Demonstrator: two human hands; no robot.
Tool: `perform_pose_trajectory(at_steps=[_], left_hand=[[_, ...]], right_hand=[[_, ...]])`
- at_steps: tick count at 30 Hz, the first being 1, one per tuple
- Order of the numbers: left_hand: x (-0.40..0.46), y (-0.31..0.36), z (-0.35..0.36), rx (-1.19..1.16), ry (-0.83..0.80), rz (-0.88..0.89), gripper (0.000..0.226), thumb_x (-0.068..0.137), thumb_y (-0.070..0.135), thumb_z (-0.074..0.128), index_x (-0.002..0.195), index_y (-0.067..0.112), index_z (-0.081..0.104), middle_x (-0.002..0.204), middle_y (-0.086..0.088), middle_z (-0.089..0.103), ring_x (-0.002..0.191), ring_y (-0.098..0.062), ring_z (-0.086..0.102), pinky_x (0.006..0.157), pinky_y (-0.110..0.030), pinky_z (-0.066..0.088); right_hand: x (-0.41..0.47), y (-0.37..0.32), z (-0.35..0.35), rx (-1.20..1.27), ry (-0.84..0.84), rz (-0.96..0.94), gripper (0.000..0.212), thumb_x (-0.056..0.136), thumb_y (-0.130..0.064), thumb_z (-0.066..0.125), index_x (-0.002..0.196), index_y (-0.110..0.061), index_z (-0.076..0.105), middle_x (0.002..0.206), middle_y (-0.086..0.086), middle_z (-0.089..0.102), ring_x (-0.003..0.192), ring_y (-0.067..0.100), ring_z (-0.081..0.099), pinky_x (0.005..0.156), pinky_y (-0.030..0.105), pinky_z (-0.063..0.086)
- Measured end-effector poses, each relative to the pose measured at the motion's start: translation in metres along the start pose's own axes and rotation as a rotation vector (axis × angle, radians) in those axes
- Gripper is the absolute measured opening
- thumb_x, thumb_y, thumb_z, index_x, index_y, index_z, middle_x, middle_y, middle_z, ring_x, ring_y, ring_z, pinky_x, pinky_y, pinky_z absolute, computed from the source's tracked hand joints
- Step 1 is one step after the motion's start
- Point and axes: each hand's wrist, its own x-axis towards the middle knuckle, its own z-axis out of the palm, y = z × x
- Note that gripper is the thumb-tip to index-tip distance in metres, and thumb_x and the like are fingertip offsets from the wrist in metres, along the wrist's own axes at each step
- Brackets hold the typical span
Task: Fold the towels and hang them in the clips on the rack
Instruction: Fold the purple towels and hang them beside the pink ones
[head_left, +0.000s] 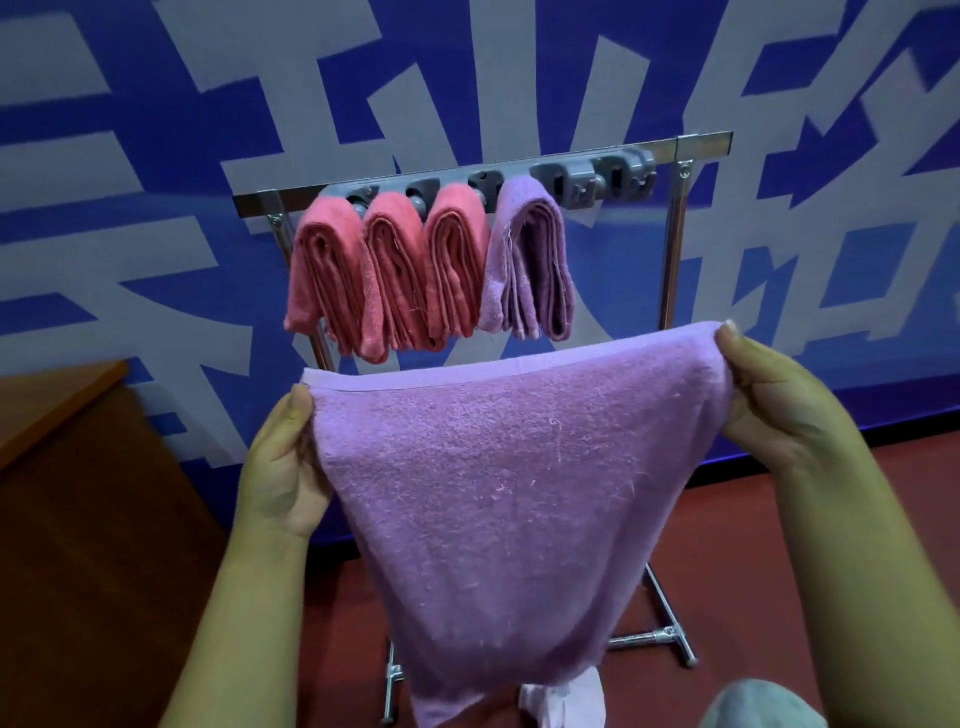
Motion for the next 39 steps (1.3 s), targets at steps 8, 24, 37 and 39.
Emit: perform_pose_trajectory(at_steps=[8, 24, 37, 39], left_hand=[[0.016, -0.012, 0.001, 0.177, 0.426, -0.083, 0.008, 0.088, 0.018, 0.061, 0.085, 0.012, 0.066, 0.086, -0.002, 0.068, 0.083, -0.014, 0.063, 0.069, -0.025, 0.052], [-0.062, -0.041, 0.113, 0.602, 0.117, -0.010, 0.014, 0.083, 0.015, 0.069, 0.076, 0.005, 0.063, 0.067, -0.010, 0.067, 0.064, -0.012, 0.057, 0.063, -0.029, 0.049], [-0.084, -0.029, 0.121, 0.941, -0.008, 0.278, 0.013, 0.082, 0.012, 0.068, 0.088, 0.021, 0.075, 0.086, 0.011, 0.071, 0.083, 0.004, 0.065, 0.077, -0.016, 0.051], [-0.084, -0.027, 0.120, 0.944, -0.026, 0.326, 0.015, 0.083, 0.009, 0.067, 0.089, 0.020, 0.075, 0.087, 0.013, 0.070, 0.086, 0.003, 0.064, 0.079, -0.014, 0.050]], right_hand=[[-0.002, 0.018, 0.013, 0.185, 0.091, 0.239, 0.019, 0.078, -0.016, 0.073, 0.087, -0.001, 0.068, 0.074, 0.011, 0.074, 0.067, 0.017, 0.072, 0.053, 0.028, 0.058], [-0.056, 0.078, 0.105, -0.570, 0.072, -0.265, 0.012, 0.084, -0.018, 0.069, 0.072, -0.017, 0.066, 0.066, -0.006, 0.072, 0.061, -0.001, 0.064, 0.059, 0.012, 0.049], [-0.077, 0.066, 0.107, -0.550, -0.110, -0.305, 0.016, 0.089, -0.012, 0.061, 0.086, -0.020, 0.074, 0.086, -0.008, 0.075, 0.086, 0.004, 0.070, 0.082, 0.023, 0.055], [-0.078, 0.063, 0.106, -0.543, -0.166, -0.300, 0.017, 0.090, -0.011, 0.060, 0.088, -0.020, 0.073, 0.088, -0.008, 0.075, 0.088, 0.005, 0.069, 0.083, 0.024, 0.054]])
